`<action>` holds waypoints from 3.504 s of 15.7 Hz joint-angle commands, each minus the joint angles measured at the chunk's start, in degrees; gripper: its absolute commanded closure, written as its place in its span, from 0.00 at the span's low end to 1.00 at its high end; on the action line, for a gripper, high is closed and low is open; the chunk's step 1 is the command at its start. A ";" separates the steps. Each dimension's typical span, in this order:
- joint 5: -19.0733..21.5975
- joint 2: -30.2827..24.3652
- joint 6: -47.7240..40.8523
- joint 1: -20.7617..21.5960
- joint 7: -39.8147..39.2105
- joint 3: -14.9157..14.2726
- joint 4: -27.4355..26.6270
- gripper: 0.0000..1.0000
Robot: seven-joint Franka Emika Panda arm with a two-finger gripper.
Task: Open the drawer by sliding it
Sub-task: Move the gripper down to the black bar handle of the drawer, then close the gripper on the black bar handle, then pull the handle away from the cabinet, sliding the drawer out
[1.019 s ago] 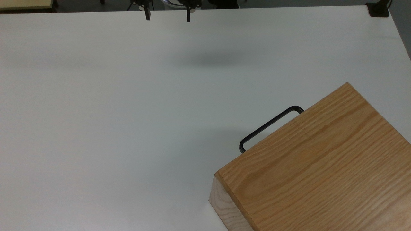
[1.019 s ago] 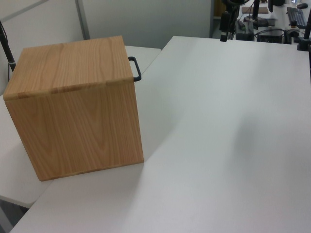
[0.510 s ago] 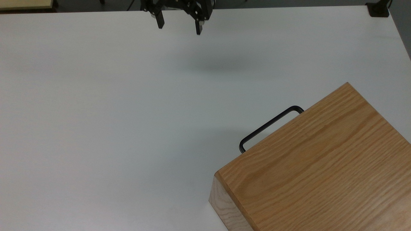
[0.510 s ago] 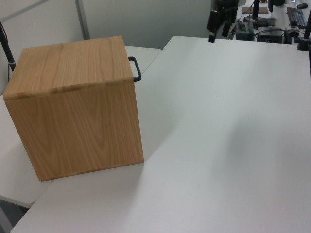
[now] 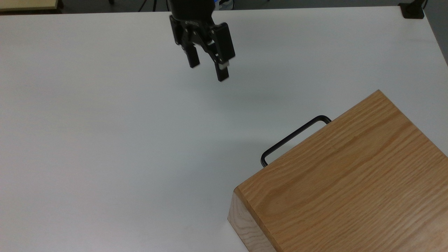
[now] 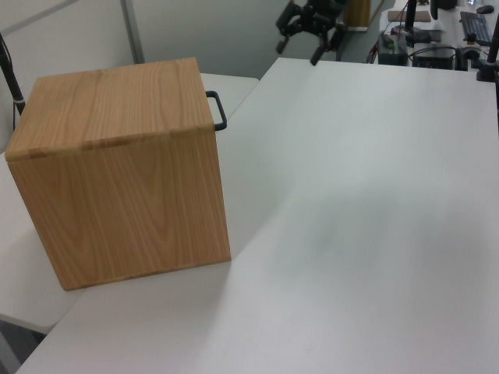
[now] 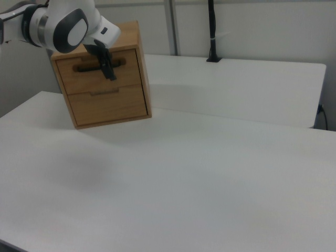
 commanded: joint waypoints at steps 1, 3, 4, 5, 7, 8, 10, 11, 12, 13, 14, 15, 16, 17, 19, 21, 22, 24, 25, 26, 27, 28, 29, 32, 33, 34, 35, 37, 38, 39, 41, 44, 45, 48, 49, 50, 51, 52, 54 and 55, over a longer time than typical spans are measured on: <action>0.88 6.36 3.92 3.46 5.40 -0.41 6.23 0.17; 0.62 7.86 6.21 5.30 7.41 -0.41 6.41 0.30; 0.62 8.82 8.05 5.83 8.12 -0.41 6.59 0.32; 0.62 9.44 9.54 6.01 8.74 -0.41 6.94 0.33; 0.53 11.98 10.61 7.15 9.00 -0.41 9.39 0.32; 0.79 13.04 10.70 7.68 9.27 -0.41 10.71 0.32; 0.80 14.80 10.96 8.03 9.53 -0.15 12.03 0.32; 0.80 15.50 11.66 8.56 9.88 -0.15 12.30 0.32; 0.80 16.03 12.71 9.17 10.15 -0.15 12.39 0.32; 0.80 16.74 13.85 9.53 10.06 -0.15 12.39 0.33; 0.80 16.92 14.74 9.97 10.06 -0.15 12.39 0.34; 0.80 17.18 15.27 10.06 10.06 -0.15 12.39 0.34; 0.88 17.18 15.53 10.15 10.15 -0.06 12.48 0.35; 0.80 17.18 15.88 10.49 10.15 -0.06 12.39 0.40; 0.80 17.70 17.11 11.02 10.15 -0.06 12.48 0.50; 0.80 17.97 18.34 11.64 9.97 -0.06 12.48 0.60; 0.80 18.15 18.52 11.64 10.06 -0.06 12.48 0.66; 0.80 18.67 19.31 11.73 10.06 -0.06 12.56 0.66; 0.80 18.85 19.75 11.73 10.06 -0.06 12.56 0.66; 0.71 19.03 20.10 11.73 10.06 -0.06 12.56 0.66; 0.71 19.38 20.45 11.82 10.06 -0.06 12.56 0.66; 0.54 19.55 20.81 11.99 9.97 0.11 12.56 0.65; 0.53 19.55 20.81 12.25 9.97 0.12 12.56 0.65; 0.53 19.55 20.81 12.26 9.97 0.12 12.92 0.67; 0.62 19.55 20.81 11.99 9.97 0.12 12.92 0.78; 0.62 19.38 20.64 11.91 9.89 0.12 12.92 0.85; 0.45 18.94 20.46 11.73 9.80 0.12 12.57 0.92; -0.17 18.59 20.46 11.73 9.71 0.12 11.43 1.00; -0.08 18.15 20.11 11.38 9.53 0.12 11.33 1.00; -0.17 17.54 19.85 10.85 9.36 0.12 10.72 1.00; -1.39 15.17 17.22 10.50 8.83 0.12 7.83 1.00; -2.28 11.39 11.43 9.19 7.86 0.12 4.83 1.00; -2.28 10.34 8.27 8.14 7.69 0.12 4.57 1.00; -2.28 7.09 -1.22 5.58 5.76 0.12 4.57 1.00; -2.28 6.12 -3.95 5.05 4.97 0.12 4.57 1.00; -2.28 5.41 -6.50 4.44 4.18 0.12 4.57 1.00; -2.28 4.45 -8.96 3.91 3.65 0.12 4.57 1.00; -2.28 3.74 -11.33 3.21 2.95 0.12 4.39 1.00; -2.37 2.69 -15.12 1.89 2.24 0.12 4.13 1.00; -2.37 2.16 -16.27 1.45 2.15 0.03 3.87 1.00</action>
